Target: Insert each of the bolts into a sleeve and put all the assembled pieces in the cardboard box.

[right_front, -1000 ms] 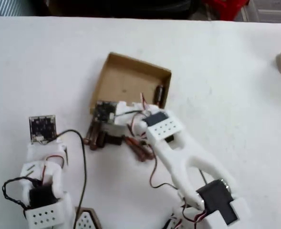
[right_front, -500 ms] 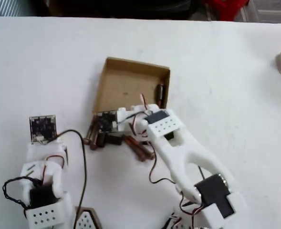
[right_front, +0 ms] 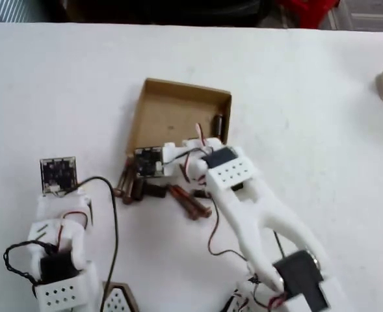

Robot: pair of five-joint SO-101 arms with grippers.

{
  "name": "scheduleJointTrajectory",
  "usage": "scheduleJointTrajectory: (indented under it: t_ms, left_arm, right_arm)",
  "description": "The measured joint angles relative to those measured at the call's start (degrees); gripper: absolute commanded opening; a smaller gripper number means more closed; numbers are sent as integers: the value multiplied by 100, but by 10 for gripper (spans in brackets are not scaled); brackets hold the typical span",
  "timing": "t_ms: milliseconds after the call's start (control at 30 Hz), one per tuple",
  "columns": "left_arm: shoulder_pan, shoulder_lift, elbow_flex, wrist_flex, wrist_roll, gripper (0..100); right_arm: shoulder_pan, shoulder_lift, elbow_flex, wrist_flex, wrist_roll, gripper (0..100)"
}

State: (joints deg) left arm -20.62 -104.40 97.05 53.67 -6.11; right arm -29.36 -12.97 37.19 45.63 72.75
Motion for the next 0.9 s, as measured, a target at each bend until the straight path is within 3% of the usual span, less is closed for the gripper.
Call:
scheduleJointTrajectory:
  t_ms: [267, 600, 900]
  left_arm:
    - [0, 0, 0, 0, 0, 21]
    - [0, 0, 0, 0, 0, 21]
    - [0, 0, 0, 0, 0, 21]
  right_arm:
    - [-167, -1503, -9, 1073, -255, 77]
    - [-1011, -1152, -9, 932, -3297, 77]
    - [-1556, -62, -9, 703, -3560, 81]
